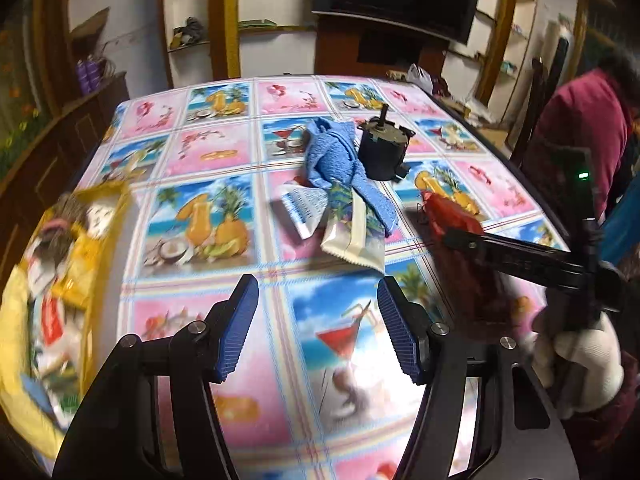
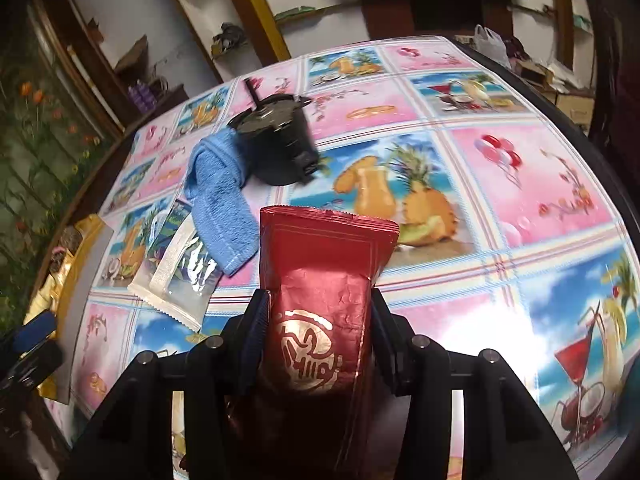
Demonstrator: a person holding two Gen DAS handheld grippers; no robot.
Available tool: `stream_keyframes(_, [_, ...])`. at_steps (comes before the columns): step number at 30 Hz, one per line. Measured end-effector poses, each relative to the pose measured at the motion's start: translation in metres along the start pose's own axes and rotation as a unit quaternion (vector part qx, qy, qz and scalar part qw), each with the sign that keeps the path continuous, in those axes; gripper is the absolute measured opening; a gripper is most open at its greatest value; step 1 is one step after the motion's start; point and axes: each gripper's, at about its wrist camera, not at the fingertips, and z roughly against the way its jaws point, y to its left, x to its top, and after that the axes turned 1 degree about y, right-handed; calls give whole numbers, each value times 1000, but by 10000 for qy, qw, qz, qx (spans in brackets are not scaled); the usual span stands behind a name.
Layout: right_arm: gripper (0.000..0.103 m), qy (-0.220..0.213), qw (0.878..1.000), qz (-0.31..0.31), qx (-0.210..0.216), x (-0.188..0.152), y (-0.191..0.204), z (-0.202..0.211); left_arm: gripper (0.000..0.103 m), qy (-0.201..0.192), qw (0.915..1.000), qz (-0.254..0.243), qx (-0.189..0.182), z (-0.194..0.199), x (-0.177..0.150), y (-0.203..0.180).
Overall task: Organize soft objects
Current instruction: 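Grasp the red foil bag with the right tool while the left grasps a clear green-print packet, then lower the green-print packet onto the table with the left tool while the right holds the red bag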
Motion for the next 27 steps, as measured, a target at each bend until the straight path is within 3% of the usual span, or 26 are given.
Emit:
stream_keyframes(8, [49, -212, 9988, -373, 235, 3, -20, 3, 62, 167, 9970, -701, 279, -76, 42, -36])
stream_keyframes(13, [49, -232, 9995, -196, 123, 2, -16, 3, 63, 453, 9899, -1237, 531, -107, 40, -61])
stream_keyframes(19, [49, -226, 9995, -176, 125, 2, -18, 2, 54, 484, 9953, -831, 150, -86, 26, -44])
stream_keyframes(27, [48, -269, 9995, -135, 88, 1, -17, 1, 54, 133, 9994, -16, -314, -4, -17, 4])
